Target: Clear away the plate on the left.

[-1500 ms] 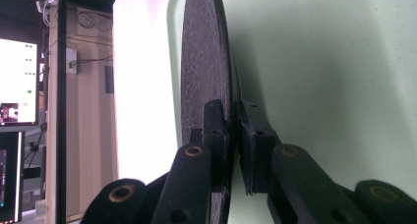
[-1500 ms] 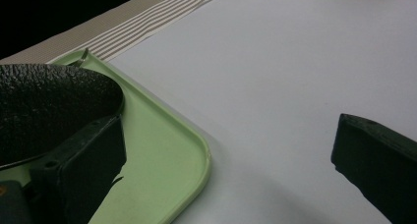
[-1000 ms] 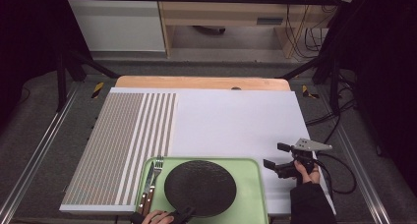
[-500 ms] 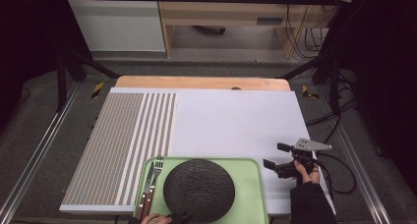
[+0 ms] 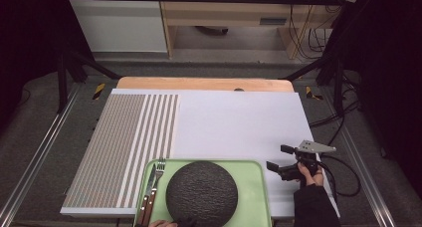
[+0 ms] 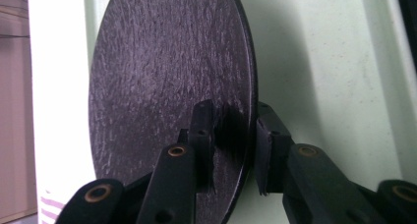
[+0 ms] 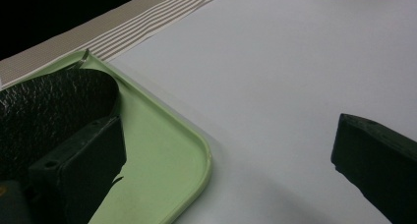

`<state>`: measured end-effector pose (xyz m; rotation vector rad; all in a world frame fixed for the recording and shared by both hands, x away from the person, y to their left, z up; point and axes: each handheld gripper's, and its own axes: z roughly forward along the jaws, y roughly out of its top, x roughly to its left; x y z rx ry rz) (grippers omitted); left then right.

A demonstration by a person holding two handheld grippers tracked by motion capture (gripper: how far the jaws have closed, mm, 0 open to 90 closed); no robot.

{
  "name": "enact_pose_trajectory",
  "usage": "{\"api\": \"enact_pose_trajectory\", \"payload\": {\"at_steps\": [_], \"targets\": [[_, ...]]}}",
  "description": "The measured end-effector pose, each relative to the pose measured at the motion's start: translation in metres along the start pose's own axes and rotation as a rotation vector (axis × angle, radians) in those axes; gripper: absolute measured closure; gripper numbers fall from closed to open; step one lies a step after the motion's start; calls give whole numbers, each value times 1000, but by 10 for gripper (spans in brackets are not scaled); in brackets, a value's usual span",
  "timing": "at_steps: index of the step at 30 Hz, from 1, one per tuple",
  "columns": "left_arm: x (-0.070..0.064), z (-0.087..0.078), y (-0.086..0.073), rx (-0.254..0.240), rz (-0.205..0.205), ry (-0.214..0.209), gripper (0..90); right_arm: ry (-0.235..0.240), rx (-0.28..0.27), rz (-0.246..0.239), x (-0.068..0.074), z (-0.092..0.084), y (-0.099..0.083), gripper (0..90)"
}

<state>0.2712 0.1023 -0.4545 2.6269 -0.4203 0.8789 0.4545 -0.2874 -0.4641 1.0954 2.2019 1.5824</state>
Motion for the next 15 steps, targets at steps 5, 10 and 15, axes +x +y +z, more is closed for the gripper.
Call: {"api": "enact_pose_trajectory", "payload": {"at_steps": [5,10,15], "targets": [[-2,4,1,-7,-10,-17,681,0,-4,3,0,-1,0,3],[-3,7,1,1,-32,-32,651,0,-1,2,0,0,0,3],[-1,6,0,-5,-60,-25,595,0,-4,3,0,0,0,3]]}}
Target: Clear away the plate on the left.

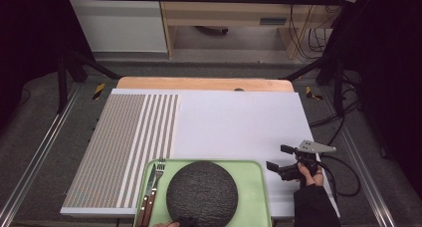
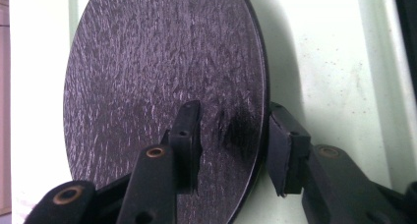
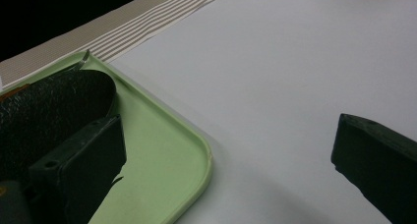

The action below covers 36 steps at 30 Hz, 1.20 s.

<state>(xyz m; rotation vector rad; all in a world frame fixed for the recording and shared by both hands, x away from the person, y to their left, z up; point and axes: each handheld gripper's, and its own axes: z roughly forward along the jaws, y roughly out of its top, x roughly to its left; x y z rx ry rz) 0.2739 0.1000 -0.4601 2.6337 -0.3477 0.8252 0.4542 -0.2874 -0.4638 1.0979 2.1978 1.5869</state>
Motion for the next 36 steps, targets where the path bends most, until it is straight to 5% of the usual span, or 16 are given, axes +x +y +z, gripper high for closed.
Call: {"api": "enact_pose_trajectory", "payload": {"at_steps": [4,14,21,28,36], "targets": [[3,-1,-1,-11,-37,1,523,0,3,-3,0,0,0,3],[18,-8,-3,-115,-216,-55,327,0,2,-1,0,1,0,3],[35,-12,-9,-136,-317,-86,178,-1,2,-2,0,0,0,2],[56,-15,-27,-151,-443,-121,69,-1,2,3,0,0,0,3],[84,-16,-58,-191,-605,-152,42,-2,0,2,0,0,0,3]]}}
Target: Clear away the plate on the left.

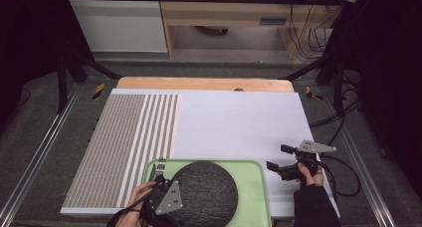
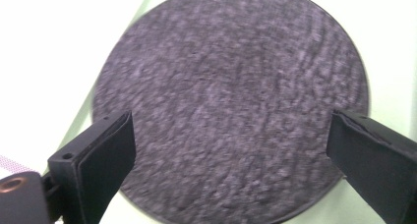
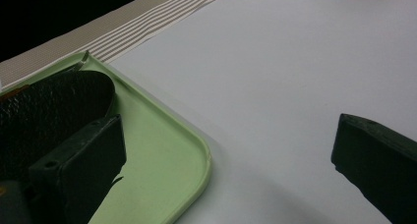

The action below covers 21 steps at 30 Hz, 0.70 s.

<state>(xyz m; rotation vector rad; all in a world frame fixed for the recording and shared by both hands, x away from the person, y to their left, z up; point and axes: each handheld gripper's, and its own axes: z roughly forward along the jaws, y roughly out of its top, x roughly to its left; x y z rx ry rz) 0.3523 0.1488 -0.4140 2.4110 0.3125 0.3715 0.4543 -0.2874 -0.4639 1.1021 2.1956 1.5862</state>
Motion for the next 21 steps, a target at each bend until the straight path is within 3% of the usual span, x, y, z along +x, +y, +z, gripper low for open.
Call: {"api": "enact_pose_trajectory", "payload": {"at_steps": [9,21], "targets": [[40,-14,-19,-75,-159,18,31,0,0,1,0,0,0,2],[81,-27,-54,-176,-326,131,27,-2,-5,0,-1,0,0,2]]}}
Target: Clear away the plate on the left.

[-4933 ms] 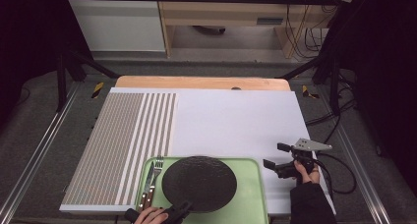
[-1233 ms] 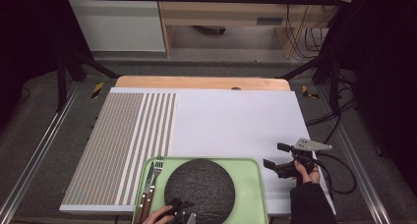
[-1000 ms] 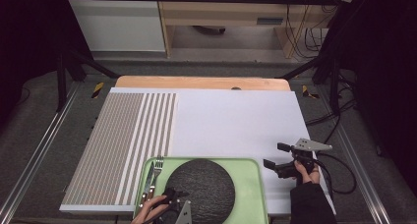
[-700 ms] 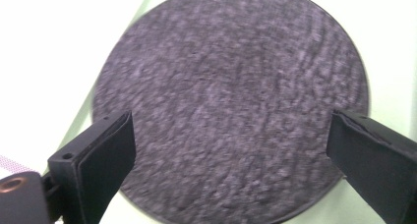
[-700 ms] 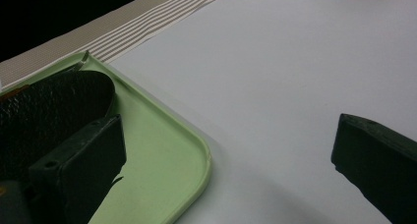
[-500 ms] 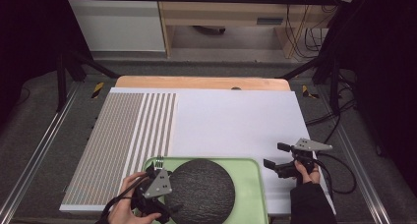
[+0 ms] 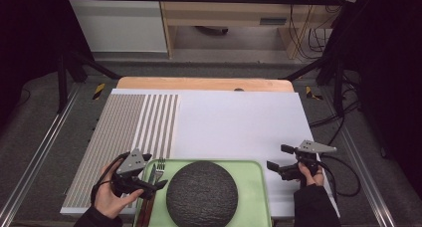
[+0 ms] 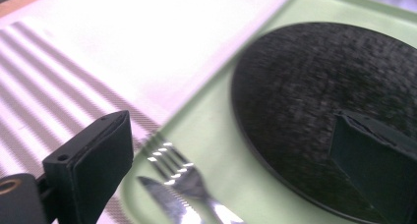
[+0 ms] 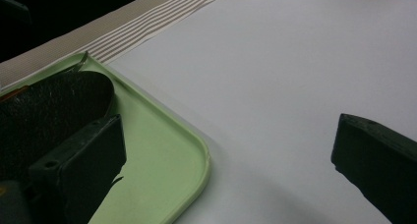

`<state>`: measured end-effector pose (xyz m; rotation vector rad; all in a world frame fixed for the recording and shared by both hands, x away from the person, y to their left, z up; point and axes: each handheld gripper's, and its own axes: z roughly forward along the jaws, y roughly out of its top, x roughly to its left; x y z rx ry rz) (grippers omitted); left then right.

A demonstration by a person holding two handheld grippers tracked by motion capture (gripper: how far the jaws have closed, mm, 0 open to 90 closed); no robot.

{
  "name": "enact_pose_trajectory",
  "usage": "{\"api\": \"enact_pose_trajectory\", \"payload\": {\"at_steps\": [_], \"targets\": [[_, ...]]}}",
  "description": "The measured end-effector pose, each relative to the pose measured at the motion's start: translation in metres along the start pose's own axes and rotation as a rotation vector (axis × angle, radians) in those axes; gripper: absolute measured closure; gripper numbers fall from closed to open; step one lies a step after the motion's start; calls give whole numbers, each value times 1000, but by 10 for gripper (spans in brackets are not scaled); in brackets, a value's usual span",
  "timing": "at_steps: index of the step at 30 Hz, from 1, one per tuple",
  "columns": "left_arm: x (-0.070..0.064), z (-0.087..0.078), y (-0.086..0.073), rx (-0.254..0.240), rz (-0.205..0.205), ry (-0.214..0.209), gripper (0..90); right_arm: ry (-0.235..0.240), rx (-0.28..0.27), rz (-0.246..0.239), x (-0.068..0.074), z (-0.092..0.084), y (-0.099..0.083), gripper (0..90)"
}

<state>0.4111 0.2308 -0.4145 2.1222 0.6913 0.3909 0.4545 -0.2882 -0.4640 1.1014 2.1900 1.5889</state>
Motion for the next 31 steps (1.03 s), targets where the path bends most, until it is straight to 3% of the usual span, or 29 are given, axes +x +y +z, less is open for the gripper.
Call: {"api": "enact_pose_trajectory", "payload": {"at_steps": [5,10,14,19,22,23,24,31], "targets": [[20,-6,-10,-56,-77,46,27,-1,0,0,0,0,0,2],[40,-14,-25,-74,-146,92,25,-2,1,0,0,0,0,3],[55,-20,-40,-117,-204,109,25,-3,0,1,0,0,0,2],[68,-20,-57,-139,-215,116,25,-3,1,1,0,0,0,2],[75,-18,-64,-164,-193,93,25,-3,1,2,0,-1,0,2],[75,-19,-66,-161,-203,98,25,-2,1,3,0,-1,0,3],[75,-22,-68,-128,-236,130,25,-2,1,3,0,-1,0,3],[77,-21,-72,-133,-231,124,25,-2,12,5,0,0,0,3]]}}
